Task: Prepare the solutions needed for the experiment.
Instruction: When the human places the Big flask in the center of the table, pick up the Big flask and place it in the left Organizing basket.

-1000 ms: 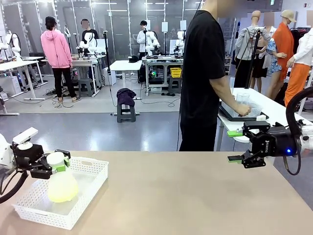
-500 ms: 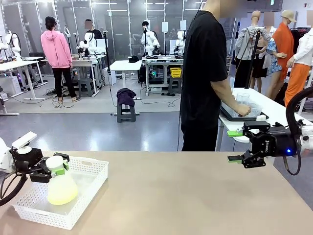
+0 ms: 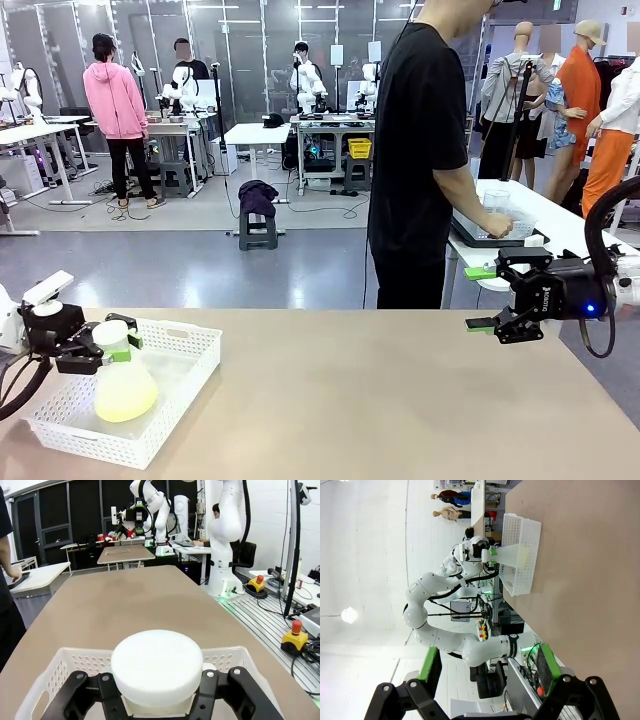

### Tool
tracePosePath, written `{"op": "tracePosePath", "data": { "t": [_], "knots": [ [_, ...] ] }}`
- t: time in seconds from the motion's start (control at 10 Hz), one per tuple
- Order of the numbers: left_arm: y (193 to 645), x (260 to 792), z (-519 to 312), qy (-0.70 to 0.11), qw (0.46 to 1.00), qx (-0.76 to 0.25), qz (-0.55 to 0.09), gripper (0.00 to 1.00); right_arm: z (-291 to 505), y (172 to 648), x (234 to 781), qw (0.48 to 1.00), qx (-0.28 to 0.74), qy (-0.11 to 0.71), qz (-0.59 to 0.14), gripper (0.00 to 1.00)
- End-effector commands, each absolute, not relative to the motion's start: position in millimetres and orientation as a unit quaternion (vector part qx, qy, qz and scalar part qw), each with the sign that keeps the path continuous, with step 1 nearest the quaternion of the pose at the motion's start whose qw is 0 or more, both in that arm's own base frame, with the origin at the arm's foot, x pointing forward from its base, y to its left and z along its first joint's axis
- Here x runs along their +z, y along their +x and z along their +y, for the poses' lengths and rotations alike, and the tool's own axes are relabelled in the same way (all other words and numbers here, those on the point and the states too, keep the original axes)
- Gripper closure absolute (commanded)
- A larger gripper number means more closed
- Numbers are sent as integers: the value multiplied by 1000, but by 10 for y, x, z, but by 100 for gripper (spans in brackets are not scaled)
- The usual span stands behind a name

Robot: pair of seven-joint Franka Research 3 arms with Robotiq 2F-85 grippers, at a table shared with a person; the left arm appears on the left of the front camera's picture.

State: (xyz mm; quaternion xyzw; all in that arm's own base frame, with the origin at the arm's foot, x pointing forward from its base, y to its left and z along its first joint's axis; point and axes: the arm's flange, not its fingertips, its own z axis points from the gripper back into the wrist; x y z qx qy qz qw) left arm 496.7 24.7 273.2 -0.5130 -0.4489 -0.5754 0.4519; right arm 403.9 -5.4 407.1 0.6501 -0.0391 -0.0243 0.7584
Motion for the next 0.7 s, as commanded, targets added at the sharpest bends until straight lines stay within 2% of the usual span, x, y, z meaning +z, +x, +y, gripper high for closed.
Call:
{"op": "tracePosePath", "data": {
  "t": [0.0, 0.3, 0.5, 0.6],
  "knots": [
    [4941, 2683, 327, -514, 455, -574, -447, 49, -58, 4029, 4074, 757, -18, 651, -43, 4],
    [4926, 2642, 411, -522, 462, -563, -444, 16, -58, 4029, 4074, 757, -18, 651, -43, 4],
    [4939, 2679, 370, -512, 462, -566, -452, 0, -58, 4029, 4074, 757, -18, 651, -43, 4],
    [4939, 2679, 370, -512, 462, -566, -452, 0, -58, 4029, 4074, 757, -18, 651, -43, 4]
  ]
}}
